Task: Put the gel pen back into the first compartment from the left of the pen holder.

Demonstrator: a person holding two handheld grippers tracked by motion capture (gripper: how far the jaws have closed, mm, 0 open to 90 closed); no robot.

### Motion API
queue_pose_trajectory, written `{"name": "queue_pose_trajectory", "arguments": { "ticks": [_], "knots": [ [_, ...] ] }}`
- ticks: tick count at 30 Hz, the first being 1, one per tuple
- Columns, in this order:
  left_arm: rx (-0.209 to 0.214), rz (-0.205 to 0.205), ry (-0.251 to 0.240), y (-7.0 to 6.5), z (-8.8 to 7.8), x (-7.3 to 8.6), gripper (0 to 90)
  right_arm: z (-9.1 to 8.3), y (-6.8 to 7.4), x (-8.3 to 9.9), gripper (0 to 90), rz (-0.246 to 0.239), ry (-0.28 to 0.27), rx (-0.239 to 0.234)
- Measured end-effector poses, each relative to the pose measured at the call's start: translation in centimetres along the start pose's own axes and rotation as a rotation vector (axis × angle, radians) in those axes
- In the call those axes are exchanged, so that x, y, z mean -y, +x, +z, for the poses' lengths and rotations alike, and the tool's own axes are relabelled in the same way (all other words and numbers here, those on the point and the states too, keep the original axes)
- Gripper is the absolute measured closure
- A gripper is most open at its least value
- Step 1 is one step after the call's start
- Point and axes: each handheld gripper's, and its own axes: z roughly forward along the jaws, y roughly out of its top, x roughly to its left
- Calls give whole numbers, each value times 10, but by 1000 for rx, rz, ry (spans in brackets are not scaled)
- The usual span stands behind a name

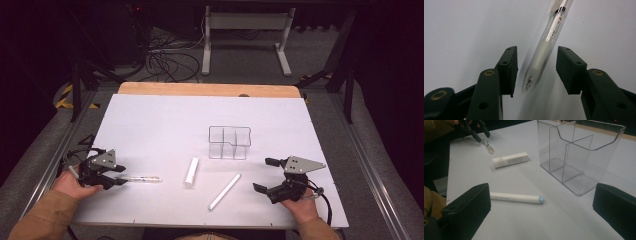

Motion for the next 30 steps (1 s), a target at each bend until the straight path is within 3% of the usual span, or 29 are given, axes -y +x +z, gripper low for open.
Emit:
{"name": "queue_pose_trajectory", "arguments": {
  "ticks": [4, 18, 30],
  "knots": [
    [17, 0, -16, 1, 2, 2, 600, 1, 0, 0, 20, 2, 2, -3],
    [40, 61, 19, 4, 8, -2, 698, 2, 0, 0, 20, 8, 1, -15],
    [65, 48, 6, 6, 9, -1, 732, 5, 0, 1, 20, 4, 12, -25]
  ]
}}
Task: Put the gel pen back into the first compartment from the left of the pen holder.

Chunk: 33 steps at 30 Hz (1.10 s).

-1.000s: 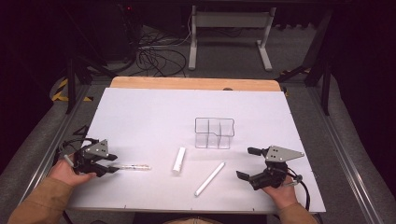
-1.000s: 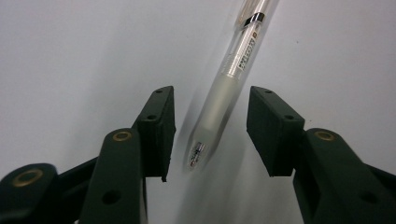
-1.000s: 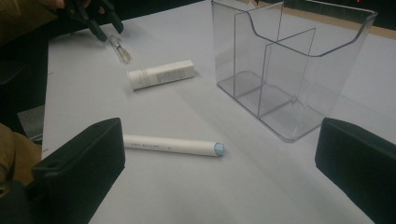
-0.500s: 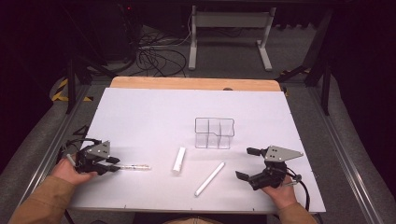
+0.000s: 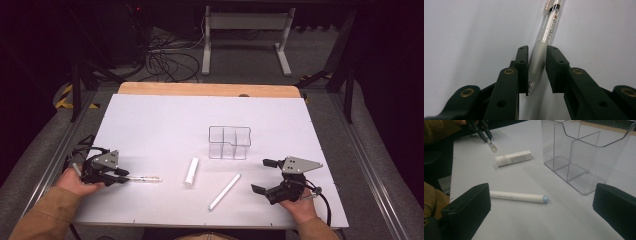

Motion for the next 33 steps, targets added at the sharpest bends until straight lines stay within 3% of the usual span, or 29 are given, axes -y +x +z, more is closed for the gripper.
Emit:
{"name": "queue_pose_trajectory", "arguments": {
  "ticks": [12, 21, 25, 33],
  "knots": [
    [0, 42, -3, -2, -3, -3, 798, 0, 0, 0, 20, 0, 3, -1],
    [23, 35, -46, -9, -23, -16, 802, 0, 0, 0, 20, -1, 2, -1],
    [30, 11, -49, -13, -32, -24, 802, 0, 0, 0, 20, -2, 0, -2],
    [6, -8, -83, -19, -48, -40, 802, -1, 1, 0, 20, -4, 0, 0]
  ]
}}
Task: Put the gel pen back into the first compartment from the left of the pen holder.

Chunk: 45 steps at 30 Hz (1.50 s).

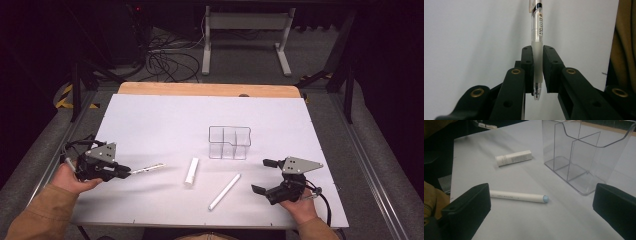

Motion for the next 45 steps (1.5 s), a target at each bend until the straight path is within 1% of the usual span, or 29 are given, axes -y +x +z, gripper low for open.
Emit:
{"name": "queue_pose_trajectory", "arguments": {
  "ticks": [3, 8, 12, 13, 14, 16, 17, 19, 21, 22, 25, 26, 29, 30, 31, 34, 39, 45],
  "knots": [
    [-3, -16, -10, -1, -6, -6, 802, 0, 0, 0, 20, 0, -2, 0],
    [-23, -59, -9, -4, -15, -17, 802, -1, 0, 0, 20, -1, -7, 2],
    [-35, -93, 5, -4, -20, -25, 802, -1, 0, -1, 20, -1, -9, 2],
    [-40, -92, 12, -4, -21, -27, 802, -1, 0, -1, 20, -1, -9, 3],
    [-43, -106, 4, -4, -21, -28, 802, -2, 0, -1, 20, -1, -9, 3],
    [-47, -109, 6, -4, -24, -31, 802, -2, 0, -1, 20, -1, -8, 4],
    [-51, -119, -1, -4, -24, -33, 801, -2, 0, -1, 20, 0, -8, 5],
    [-54, -133, 2, -5, -26, -36, 802, -2, 0, -1, 20, -2, -9, 8],
    [-53, -141, -6, -5, -27, -39, 802, -2, 0, -1, 20, -2, -9, 7],
    [-53, -139, -1, -5, -27, -40, 802, -2, 0, -1, 20, -2, -9, 8],
    [-68, -148, -11, -7, -29, -46, 802, -2, 0, -1, 20, -4, -8, 9],
    [-69, -143, -10, -7, -29, -47, 802, -3, 0, -1, 20, -3, -7, 9],
    [-71, -159, -18, -8, -30, -52, 802, -3, 0, -1, 20, -6, -10, 10],
    [-71, -160, -12, -8, -31, -53, 802, -3, 1, -1, 20, -7, -11, 10],
    [-73, -170, -22, -8, -31, -55, 802, -3, 1, -1, 20, -7, -11, 9],
    [-69, -188, -16, -8, -31, -61, 801, -3, 1, -1, 20, -9, -11, 12],
    [-67, -206, 4, -7, -30, -72, 801, -3, 1, -1, 20, -12, -9, 12],
    [-62, -217, 1, -5, -28, -84, 801, -4, 1, -1, 20, -14, -10, 14]
  ]
}}
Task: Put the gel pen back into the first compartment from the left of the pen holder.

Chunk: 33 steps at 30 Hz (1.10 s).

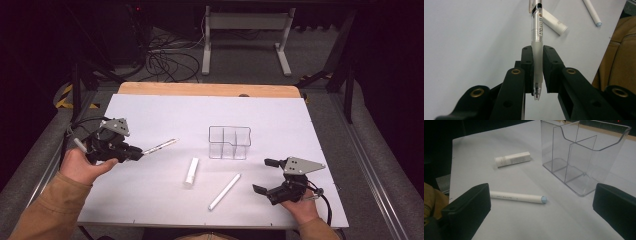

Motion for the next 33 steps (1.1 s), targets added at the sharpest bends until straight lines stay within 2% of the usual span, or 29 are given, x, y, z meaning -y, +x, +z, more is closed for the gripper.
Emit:
{"name": "queue_pose_trajectory", "arguments": {
  "ticks": [11, 14, 17, 22, 24, 29, 31, 33],
  "knots": [
    [2, 1, 33, -2, 6, -27, 801, -1, 0, 0, 20, -3, 1, -1],
    [15, 8, 36, -4, 10, -35, 801, -1, 1, 0, 20, -4, 3, -2],
    [3, 19, 55, -5, 12, -43, 801, -1, 1, 0, 20, -6, 2, -2],
    [11, 2, 47, -5, 14, -53, 801, -1, 1, 0, 20, -6, 0, -2],
    [-2, 6, 55, -5, 14, -57, 801, -1, 1, 0, 20, -7, 1, -1],
    [8, 1, 52, -7, 15, -69, 801, -1, 1, 0, 20, -7, 2, -3],
    [-7, 4, 58, -8, 17, -74, 801, -1, 1, 0, 20, -7, 0, -2],
    [-2, 3, 54, -8, 17, -78, 801, -2, 0, 0, 20, -8, -1, -2]
  ]
}}
